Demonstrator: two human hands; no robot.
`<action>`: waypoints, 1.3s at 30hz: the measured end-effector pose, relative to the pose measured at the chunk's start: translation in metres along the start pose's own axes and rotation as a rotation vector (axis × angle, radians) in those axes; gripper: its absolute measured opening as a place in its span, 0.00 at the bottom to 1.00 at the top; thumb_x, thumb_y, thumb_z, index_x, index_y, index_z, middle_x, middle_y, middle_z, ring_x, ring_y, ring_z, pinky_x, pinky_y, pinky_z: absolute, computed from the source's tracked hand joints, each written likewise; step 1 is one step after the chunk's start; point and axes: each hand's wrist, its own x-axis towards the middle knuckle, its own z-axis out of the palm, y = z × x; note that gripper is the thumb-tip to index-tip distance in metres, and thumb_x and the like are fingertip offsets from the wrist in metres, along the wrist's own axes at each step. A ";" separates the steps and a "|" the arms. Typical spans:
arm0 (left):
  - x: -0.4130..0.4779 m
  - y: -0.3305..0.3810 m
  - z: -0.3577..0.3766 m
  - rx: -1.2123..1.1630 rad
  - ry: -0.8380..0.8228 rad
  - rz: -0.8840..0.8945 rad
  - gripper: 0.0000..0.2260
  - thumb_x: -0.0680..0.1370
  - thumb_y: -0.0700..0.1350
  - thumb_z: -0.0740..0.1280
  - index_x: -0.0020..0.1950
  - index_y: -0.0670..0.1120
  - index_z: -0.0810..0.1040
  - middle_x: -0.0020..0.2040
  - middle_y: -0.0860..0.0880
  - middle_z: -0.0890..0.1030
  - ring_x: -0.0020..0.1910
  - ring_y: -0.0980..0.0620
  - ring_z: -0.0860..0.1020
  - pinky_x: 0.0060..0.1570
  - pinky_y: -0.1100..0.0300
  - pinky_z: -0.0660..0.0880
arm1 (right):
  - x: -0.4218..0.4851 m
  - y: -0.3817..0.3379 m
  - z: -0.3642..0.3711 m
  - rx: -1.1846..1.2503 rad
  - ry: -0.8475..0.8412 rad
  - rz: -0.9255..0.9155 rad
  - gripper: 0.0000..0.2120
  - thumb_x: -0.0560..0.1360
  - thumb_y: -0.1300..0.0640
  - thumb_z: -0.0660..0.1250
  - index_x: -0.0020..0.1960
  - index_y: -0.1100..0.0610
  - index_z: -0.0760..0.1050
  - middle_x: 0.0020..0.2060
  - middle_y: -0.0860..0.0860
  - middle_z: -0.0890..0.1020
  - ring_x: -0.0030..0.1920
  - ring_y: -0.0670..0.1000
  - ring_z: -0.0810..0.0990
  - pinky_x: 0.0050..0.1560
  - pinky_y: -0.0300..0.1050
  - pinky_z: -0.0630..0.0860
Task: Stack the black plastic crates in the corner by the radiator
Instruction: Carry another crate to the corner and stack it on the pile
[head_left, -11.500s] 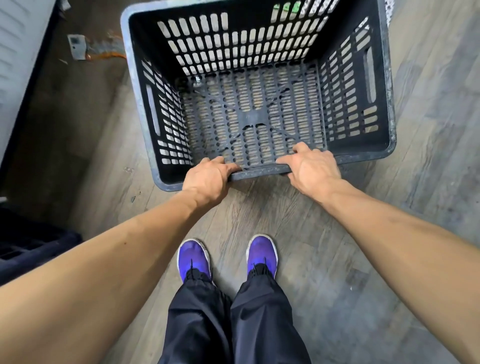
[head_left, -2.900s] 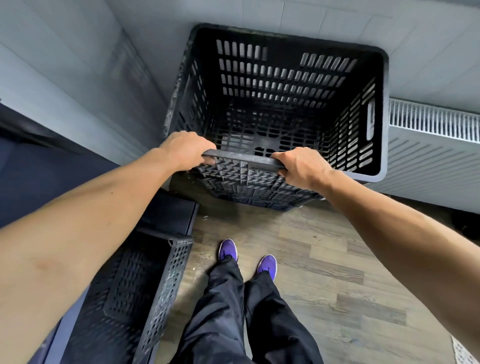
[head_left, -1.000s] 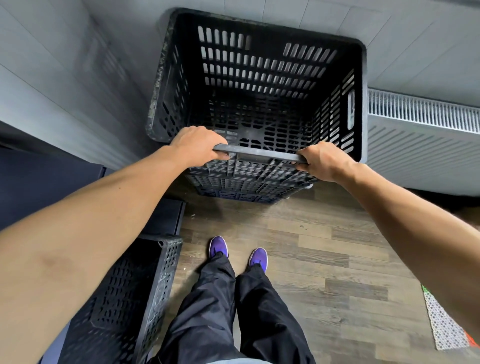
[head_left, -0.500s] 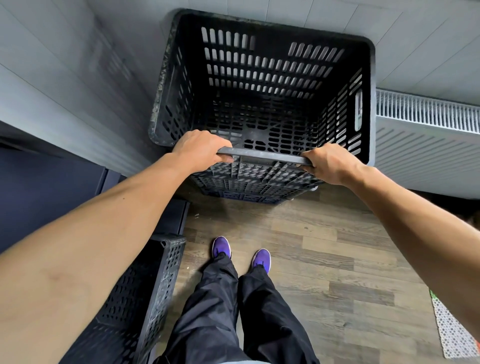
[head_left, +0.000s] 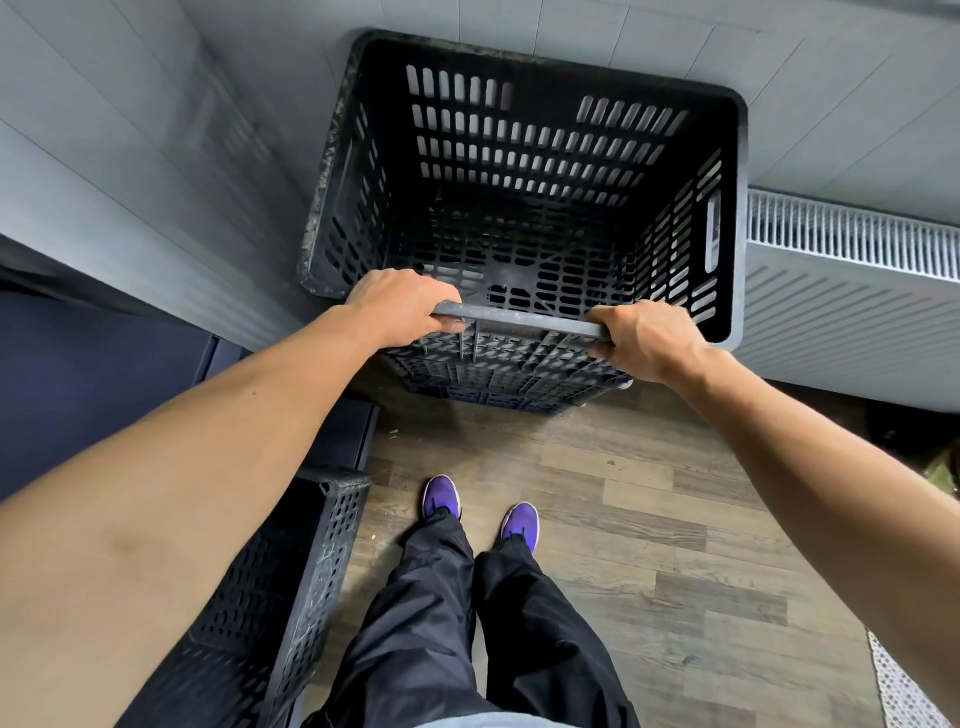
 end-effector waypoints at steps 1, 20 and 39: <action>0.000 0.000 0.000 -0.009 -0.003 0.000 0.21 0.78 0.65 0.60 0.64 0.55 0.75 0.52 0.49 0.82 0.52 0.44 0.79 0.48 0.51 0.72 | 0.001 -0.005 0.001 0.018 0.010 -0.023 0.17 0.76 0.42 0.65 0.62 0.47 0.72 0.41 0.51 0.82 0.41 0.57 0.81 0.39 0.47 0.76; -0.021 -0.076 0.008 0.052 0.082 0.049 0.14 0.80 0.56 0.61 0.63 0.53 0.70 0.50 0.50 0.82 0.47 0.44 0.79 0.49 0.49 0.74 | 0.088 -0.132 -0.023 0.050 0.082 -0.291 0.19 0.78 0.36 0.57 0.56 0.49 0.75 0.38 0.52 0.82 0.39 0.58 0.80 0.37 0.49 0.75; -0.021 -0.077 0.001 0.040 0.104 0.104 0.13 0.81 0.56 0.61 0.61 0.52 0.75 0.49 0.50 0.83 0.47 0.44 0.80 0.45 0.53 0.71 | 0.085 -0.127 -0.023 0.126 0.090 -0.282 0.19 0.78 0.38 0.60 0.57 0.51 0.78 0.34 0.50 0.81 0.32 0.55 0.74 0.36 0.46 0.74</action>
